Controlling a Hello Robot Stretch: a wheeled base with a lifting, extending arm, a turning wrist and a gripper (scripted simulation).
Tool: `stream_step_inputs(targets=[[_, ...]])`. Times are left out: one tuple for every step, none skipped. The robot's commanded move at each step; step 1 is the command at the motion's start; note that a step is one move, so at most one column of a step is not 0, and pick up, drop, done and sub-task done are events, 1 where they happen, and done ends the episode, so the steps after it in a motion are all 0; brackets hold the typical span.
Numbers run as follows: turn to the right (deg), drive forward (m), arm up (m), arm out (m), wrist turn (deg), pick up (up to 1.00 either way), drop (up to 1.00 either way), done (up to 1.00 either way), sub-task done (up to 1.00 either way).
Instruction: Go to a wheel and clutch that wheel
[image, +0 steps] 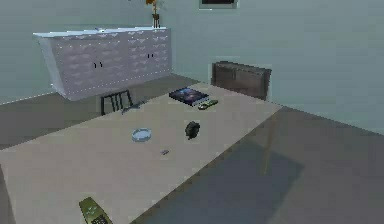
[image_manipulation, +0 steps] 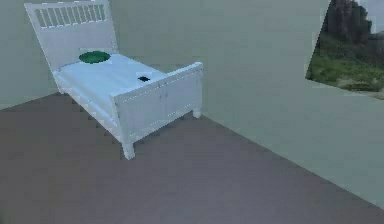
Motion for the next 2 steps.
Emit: stream_step_inputs(targets=[[21.0, 0.00, 0.00, 0.00, 0.0, 0.00, 0.00, 0.00, 0.00], [0.0, 0.65, 0.00, 0.00, 0.0, 0.00, 0.00, 0.00, 0.00]])
